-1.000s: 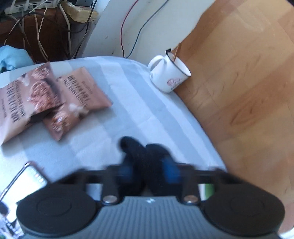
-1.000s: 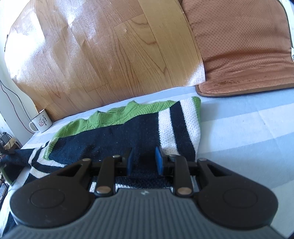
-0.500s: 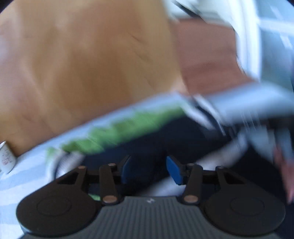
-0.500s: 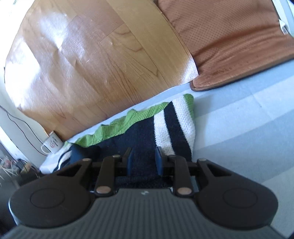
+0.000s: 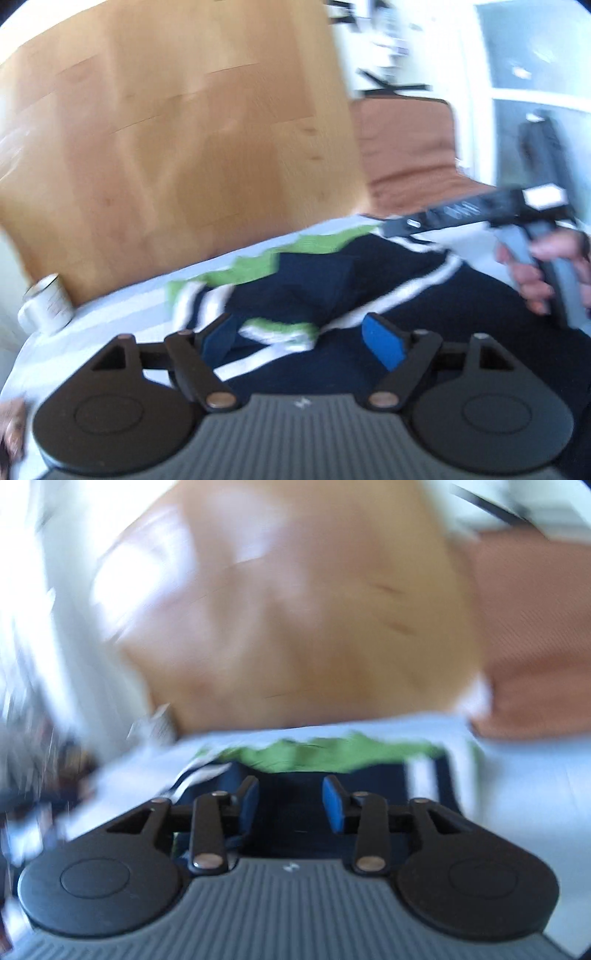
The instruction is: Fold small clothes
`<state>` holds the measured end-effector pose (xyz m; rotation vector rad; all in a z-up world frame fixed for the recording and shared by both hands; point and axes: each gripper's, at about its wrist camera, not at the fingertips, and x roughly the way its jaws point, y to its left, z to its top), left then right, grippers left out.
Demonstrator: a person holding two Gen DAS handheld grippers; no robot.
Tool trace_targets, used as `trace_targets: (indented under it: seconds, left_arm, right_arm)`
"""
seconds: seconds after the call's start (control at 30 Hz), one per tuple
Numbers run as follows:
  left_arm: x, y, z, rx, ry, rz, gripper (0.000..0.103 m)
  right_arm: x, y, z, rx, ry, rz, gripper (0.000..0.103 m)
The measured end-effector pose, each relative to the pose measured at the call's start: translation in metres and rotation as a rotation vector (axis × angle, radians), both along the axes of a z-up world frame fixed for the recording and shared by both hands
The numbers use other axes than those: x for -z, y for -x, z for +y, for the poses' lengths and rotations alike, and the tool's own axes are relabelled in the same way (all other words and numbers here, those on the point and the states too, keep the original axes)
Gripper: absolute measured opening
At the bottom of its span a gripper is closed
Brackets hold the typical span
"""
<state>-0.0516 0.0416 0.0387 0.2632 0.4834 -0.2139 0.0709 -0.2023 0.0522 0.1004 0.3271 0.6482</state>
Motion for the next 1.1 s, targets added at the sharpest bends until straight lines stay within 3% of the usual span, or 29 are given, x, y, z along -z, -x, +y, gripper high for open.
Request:
trace_targets:
  seconds: [0.13, 0.3, 0.33, 0.37, 0.4, 0.43, 0.53, 0.67, 0.7, 0.77, 0.93, 1.0, 1.1]
  left_arm:
    - [-0.007, -0.024, 0.037, -0.203, 0.052, 0.043, 0.076]
    - [-0.011, -0.07, 0.093, -0.379, 0.299, 0.155, 0.072]
    - [-0.01, -0.079, 0.1, -0.393, 0.321, 0.163, 0.071]
    - [-0.009, -0.09, 0.102, -0.404, 0.327, 0.174, 0.07]
    - [-0.008, -0.101, 0.102, -0.414, 0.317, 0.182, 0.069]
    - [-0.005, -0.112, 0.1, -0.421, 0.3, 0.188, 0.068]
    - [0.008, -0.141, 0.094, -0.438, 0.248, 0.228, 0.067]
    - [0.034, -0.17, 0.085, -0.438, 0.189, 0.269, 0.065]
    - [0.038, -0.174, 0.082, -0.442, 0.172, 0.258, 0.058]
    - [0.041, -0.178, 0.075, -0.423, 0.164, 0.247, 0.008]
    - [0.034, -0.17, 0.085, -0.542, 0.188, 0.132, 0.006]
    - [0.042, -0.172, 0.091, -0.559, 0.216, 0.154, 0.006]
    - [0.05, -0.173, 0.078, -0.542, 0.131, 0.154, 0.007]
  right_arm:
    - [-0.004, 0.019, 0.06, -0.163, 0.319, -0.161, 0.049]
    - [0.006, 0.02, 0.109, -0.359, 0.398, -0.139, 0.059]
    - [0.012, 0.019, 0.119, -0.358, 0.43, -0.14, 0.059]
    - [0.019, 0.015, 0.128, -0.334, 0.47, -0.139, 0.051]
    - [0.023, 0.01, 0.133, -0.305, 0.493, -0.13, 0.036]
    - [0.023, 0.005, 0.131, -0.287, 0.482, -0.112, 0.016]
    - [-0.003, -0.003, 0.092, -0.226, 0.264, -0.076, 0.012]
    - [-0.036, -0.021, 0.018, 0.009, 0.017, -0.064, 0.01]
    - [-0.039, -0.027, -0.001, 0.074, -0.029, -0.051, 0.01]
    - [-0.037, -0.041, -0.034, 0.188, -0.101, 0.001, 0.01]
    - [-0.005, -0.059, -0.086, 0.347, -0.204, 0.155, 0.003]
    - [0.014, -0.063, -0.093, 0.385, -0.188, 0.225, 0.003]
    - [0.028, -0.064, -0.101, 0.393, -0.219, 0.293, 0.007]
